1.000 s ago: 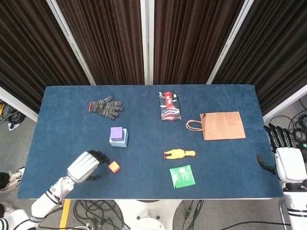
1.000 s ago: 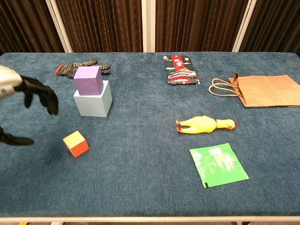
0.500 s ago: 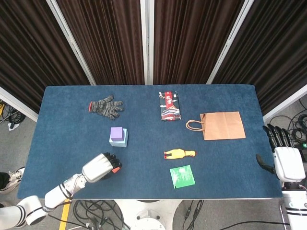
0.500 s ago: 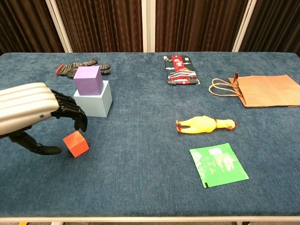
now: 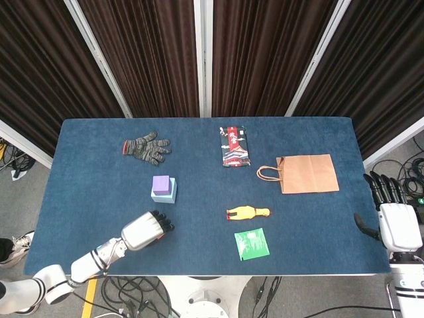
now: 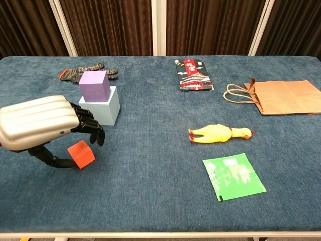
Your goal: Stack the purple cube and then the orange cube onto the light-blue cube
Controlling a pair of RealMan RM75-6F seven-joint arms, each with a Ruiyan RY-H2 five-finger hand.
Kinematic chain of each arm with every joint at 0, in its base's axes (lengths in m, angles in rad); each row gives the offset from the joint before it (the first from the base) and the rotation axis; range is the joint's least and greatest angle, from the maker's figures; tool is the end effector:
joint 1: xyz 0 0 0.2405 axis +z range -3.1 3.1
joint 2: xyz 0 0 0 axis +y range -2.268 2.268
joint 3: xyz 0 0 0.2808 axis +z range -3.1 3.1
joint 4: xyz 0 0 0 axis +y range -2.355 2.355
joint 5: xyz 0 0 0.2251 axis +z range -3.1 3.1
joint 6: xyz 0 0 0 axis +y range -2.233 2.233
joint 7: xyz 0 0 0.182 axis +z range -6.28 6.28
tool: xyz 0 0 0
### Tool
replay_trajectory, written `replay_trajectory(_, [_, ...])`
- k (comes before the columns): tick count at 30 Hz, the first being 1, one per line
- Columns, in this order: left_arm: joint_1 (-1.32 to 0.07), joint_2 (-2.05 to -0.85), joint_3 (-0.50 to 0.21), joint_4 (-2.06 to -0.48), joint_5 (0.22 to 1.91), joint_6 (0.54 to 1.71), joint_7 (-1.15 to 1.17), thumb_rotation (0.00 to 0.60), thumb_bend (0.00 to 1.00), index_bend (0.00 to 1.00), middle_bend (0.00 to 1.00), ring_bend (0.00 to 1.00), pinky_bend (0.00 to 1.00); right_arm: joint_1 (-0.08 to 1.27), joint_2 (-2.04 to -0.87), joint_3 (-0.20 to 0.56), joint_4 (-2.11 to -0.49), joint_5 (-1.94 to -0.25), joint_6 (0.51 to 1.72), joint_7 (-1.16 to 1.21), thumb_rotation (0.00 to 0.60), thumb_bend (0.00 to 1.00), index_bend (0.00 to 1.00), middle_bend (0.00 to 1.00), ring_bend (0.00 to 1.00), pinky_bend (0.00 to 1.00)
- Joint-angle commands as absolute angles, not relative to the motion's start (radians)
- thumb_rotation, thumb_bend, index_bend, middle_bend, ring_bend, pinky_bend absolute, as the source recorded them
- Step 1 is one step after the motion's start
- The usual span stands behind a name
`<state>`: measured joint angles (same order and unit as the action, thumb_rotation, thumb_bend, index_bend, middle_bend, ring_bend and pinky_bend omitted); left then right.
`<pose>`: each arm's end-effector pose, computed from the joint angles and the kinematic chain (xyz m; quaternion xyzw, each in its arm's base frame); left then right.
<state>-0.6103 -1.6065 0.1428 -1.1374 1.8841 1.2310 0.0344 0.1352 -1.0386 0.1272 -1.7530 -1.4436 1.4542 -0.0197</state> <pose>-0.2105 0.2955 -0.0738 -0.8639 -0.1586 -0.3924 0.2729 -0.3042 -0.2524 0.1808 0.5756 -0.3839 0.4247 0.5839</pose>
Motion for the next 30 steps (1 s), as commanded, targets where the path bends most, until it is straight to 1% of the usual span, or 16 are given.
replay_trajectory(1, [-0.615, -1.614, 0.142, -1.126, 1.881, 1.228, 0.030, 0.600, 0.24, 0.44, 0.54, 0.42, 0.52, 0.136, -1.037, 0.128, -1.754, -1.442, 1.452, -0.019, 0.600, 0.23, 0.07, 0.05, 0.00, 0.00])
replay_trajectory(16, [-0.632, -1.630, 0.156, -1.081, 1.870, 1.213, -0.005, 0.600, 0.24, 0.44, 0.54, 0.42, 0.52, 0.140, -1.035, 0.129, -1.756, -1.436, 1.446, -0.022, 0.600, 0.23, 0.07, 0.05, 0.00, 0.00])
replay_trajectory(30, [-0.634, -1.641, 0.165, -1.070, 1.855, 1.203, -0.010, 0.600, 0.27, 0.46, 0.56, 0.42, 0.53, 0.137, -1.035, 0.128, -1.755, -1.437, 1.450, -0.017, 0.600, 0.23, 0.07, 0.05, 0.00, 0.00])
